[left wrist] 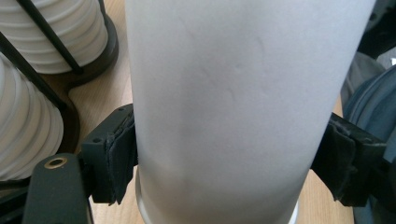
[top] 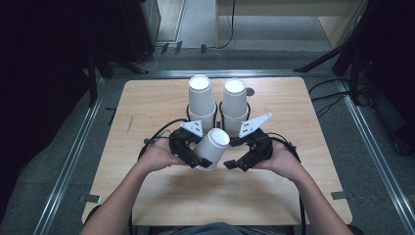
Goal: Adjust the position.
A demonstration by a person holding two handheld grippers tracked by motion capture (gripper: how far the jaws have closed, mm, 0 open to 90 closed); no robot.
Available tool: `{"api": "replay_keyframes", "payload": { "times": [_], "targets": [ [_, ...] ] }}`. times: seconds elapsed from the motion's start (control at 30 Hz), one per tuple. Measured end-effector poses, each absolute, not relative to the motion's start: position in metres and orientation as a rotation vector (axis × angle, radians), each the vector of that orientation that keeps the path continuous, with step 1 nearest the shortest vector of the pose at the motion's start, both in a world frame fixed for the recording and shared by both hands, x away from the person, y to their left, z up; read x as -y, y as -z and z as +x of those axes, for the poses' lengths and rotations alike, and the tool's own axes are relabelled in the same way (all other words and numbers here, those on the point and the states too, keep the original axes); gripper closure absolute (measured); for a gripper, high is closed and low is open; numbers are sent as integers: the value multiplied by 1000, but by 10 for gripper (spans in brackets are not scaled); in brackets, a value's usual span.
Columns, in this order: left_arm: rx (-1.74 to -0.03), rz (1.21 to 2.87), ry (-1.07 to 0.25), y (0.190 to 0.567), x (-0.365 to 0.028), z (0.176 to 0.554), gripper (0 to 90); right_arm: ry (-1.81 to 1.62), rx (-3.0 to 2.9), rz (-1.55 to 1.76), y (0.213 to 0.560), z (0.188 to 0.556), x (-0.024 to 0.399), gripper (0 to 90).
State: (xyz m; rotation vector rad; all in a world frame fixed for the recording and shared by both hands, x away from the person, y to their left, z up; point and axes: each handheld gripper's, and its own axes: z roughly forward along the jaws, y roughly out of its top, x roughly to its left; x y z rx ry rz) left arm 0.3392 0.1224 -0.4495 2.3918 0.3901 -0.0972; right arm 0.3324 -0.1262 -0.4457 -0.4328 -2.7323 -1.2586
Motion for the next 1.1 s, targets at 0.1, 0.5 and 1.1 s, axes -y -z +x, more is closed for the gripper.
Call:
{"api": "replay_keyframes", "payload": {
  "times": [0.1, 0.5, 1.1],
  "targets": [
    [-389, 2409, 98, 447, -120, 343, 175, 1236, 2753, -439, 449, 330, 126, 164],
    [-326, 2537, 98, 438, -106, 352, 175, 1223, 2780, -439, 454, 331, 126, 177],
    [-200, 2677, 155, 453, -88, 347, 169, 1265, 2769, -396, 454, 335, 124, 178]
  ]
}}
